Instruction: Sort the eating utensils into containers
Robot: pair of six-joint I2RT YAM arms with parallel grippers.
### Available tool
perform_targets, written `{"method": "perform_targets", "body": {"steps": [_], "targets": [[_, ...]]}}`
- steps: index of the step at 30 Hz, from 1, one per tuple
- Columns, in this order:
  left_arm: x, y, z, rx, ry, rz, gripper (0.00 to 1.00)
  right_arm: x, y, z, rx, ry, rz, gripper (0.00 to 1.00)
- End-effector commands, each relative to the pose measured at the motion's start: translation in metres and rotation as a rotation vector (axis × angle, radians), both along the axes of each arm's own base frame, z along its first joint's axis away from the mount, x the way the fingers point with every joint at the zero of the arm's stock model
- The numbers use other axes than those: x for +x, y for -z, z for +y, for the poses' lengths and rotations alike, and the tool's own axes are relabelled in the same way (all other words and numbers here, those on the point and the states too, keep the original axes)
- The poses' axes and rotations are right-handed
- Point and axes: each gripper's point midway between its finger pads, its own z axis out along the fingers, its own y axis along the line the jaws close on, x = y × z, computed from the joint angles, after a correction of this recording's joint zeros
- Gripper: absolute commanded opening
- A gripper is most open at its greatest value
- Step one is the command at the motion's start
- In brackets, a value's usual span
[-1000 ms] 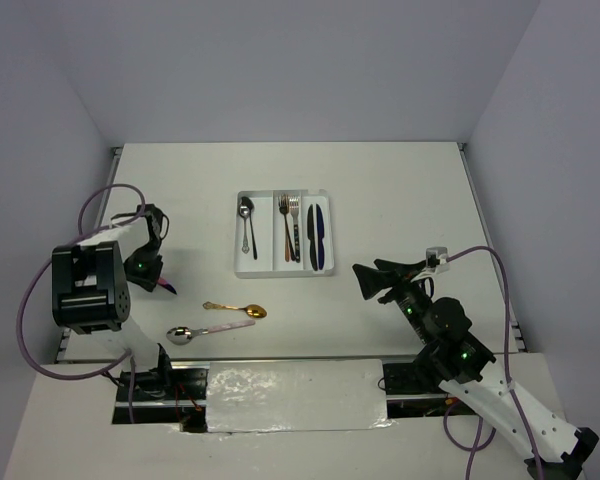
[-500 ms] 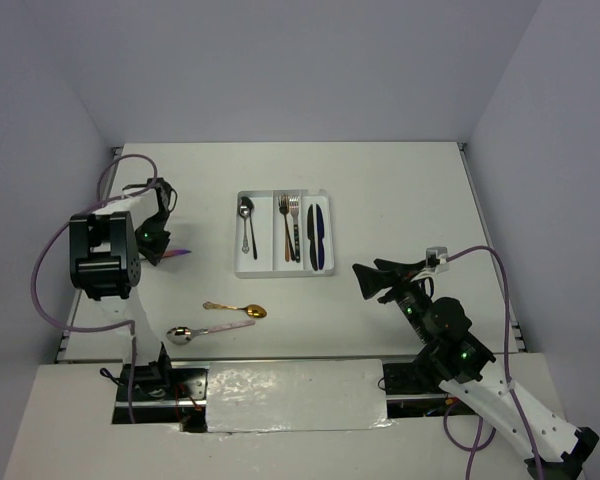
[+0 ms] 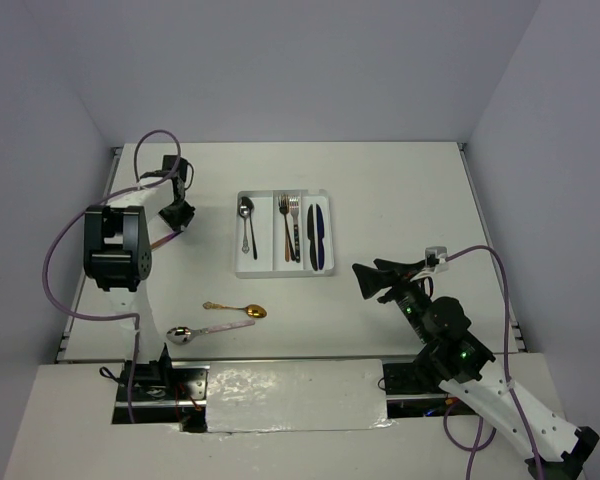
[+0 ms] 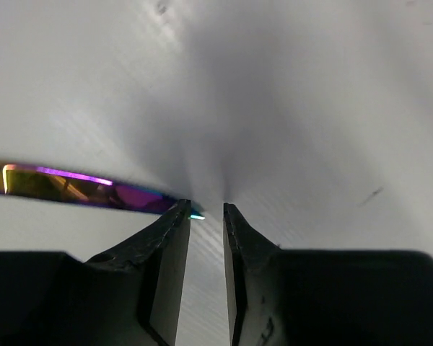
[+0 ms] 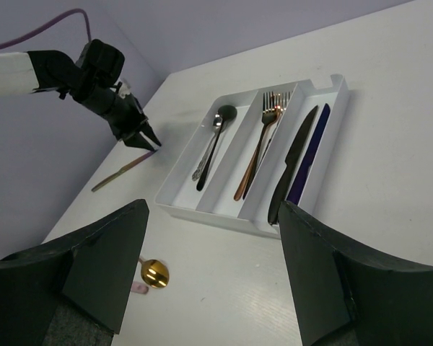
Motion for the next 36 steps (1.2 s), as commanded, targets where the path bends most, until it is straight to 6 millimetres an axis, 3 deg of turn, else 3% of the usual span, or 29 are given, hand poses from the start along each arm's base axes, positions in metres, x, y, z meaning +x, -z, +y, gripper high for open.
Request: {"method": "perform_targets", "body": {"steps": [1,4,5,11,13,15,17,19,22,23,27,30,33,36], "targets": [[0.042,-0.041,0.008,0.062,0.277,-0.169,0.38,0.0,-0.013,-0.002,0.027,0.006,-0.039,0.8],[0.041,-0.059,0.031,0.099,0.356,-0.194,0.42,-0.002,-0.014,-0.002,0.035,0.003,-0.048,0.8],[0.04,-0.065,0.047,0.119,0.373,-0.188,0.41,-0.002,-0.014,-0.003,0.035,0.003,-0.048,0.8],[0.016,-0.079,0.105,0.289,0.566,-0.017,0.37,-0.002,-0.013,-0.003,0.038,0.005,-0.051,0.81],[0.021,-0.081,0.118,0.325,0.643,-0.009,0.37,-0.003,-0.016,-0.003,0.038,0.002,-0.054,0.81],[0.032,-0.088,0.121,0.354,0.774,0.008,0.38,-0.003,-0.017,-0.003,0.037,0.001,-0.057,0.81],[0.043,-0.094,0.105,0.336,0.915,-0.062,0.4,-0.003,-0.019,-0.004,0.039,0.006,-0.07,0.81],[0.045,-0.103,0.107,0.375,1.027,-0.08,0.39,-0.001,-0.02,-0.006,0.039,0.017,-0.078,0.81],[0.034,-0.097,0.103,0.352,1.195,-0.072,0.34,0.0,-0.019,-0.004,0.04,0.013,-0.091,0.82],[0.038,-0.102,0.104,0.405,1.235,-0.095,0.34,-0.001,-0.019,0.0,0.039,-0.006,-0.099,0.81],[0.013,-0.085,0.087,0.429,1.406,-0.101,0.34,0.001,-0.016,0.007,0.021,-0.026,-0.096,0.82],[0.0,-0.08,0.092,0.44,1.463,-0.06,0.34,0.004,-0.011,0.008,0.006,-0.021,-0.087,0.82],[-0.018,-0.07,0.084,0.347,1.564,-0.074,0.35,0.005,-0.011,0.011,0.001,-0.028,-0.088,0.82],[-0.037,-0.059,0.092,0.299,1.597,-0.051,0.35,0.004,-0.011,0.013,-0.002,-0.04,-0.096,0.82]]}}
